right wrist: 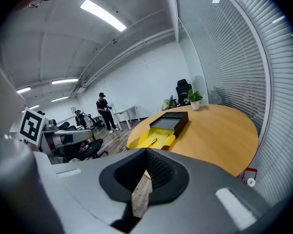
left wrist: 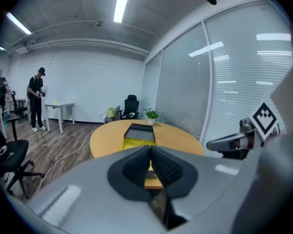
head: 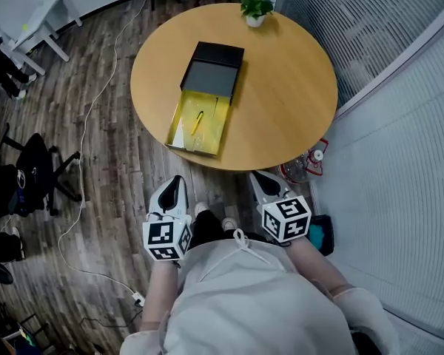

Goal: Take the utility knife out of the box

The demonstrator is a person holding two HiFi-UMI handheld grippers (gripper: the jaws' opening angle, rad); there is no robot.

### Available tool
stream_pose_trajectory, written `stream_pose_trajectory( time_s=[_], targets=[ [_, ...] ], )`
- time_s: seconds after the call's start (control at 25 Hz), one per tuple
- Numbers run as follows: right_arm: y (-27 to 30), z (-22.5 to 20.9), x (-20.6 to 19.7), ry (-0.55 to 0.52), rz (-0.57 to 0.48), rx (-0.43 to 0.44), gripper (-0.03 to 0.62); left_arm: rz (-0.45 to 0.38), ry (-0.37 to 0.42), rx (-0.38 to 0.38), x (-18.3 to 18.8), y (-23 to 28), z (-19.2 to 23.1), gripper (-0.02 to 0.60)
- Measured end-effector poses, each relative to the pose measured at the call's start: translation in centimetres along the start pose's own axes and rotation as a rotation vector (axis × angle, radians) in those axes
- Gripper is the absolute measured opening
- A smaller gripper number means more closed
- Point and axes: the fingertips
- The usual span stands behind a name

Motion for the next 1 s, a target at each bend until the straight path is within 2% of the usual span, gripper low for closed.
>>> stream_pose_trajectory(
  time_s=[0.28,0.4,0.56,0.64,0.84,1.0],
  targets=[
    [3.9,-3.1,3.7,0.006,-0.027,-0.053,0.0,-0.017,0.041,-0.071,3.0,7.5,0.3,0.008],
    [6.3,-4.7,5.6,0.016,-0.036,-0.081,0.001,0.002,0.047,-0.104,3.9,11.4,1.1,0.008],
    [9.5,-6.4,7.6,0.038,-0.03,-0.109,0.001,0.06,0.066,-0.153,3.9,16.2,1.7,0.006],
    [11.1,-7.1,8.1,0.053,-0.021,-0.118,0.0,0.103,0.083,-0.153,3.3,18.4,2.1,0.006],
    [14.5,-8.8,8.3,0.101,0.005,-0.143,0.0,0.241,0.144,-0.18,0.4,23.2,2.6,0.006],
    [16.8,-10.2,8.2,0.127,0.021,-0.16,0.0,0.325,0.15,-0.237,-2.0,26.8,2.4,0.011]
  ],
)
Point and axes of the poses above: the fingertips, and each gripper's own axes: y forward along the fingers, z to its left, x out of its top, and after that the axes turned 8 degrees about x, right-handed
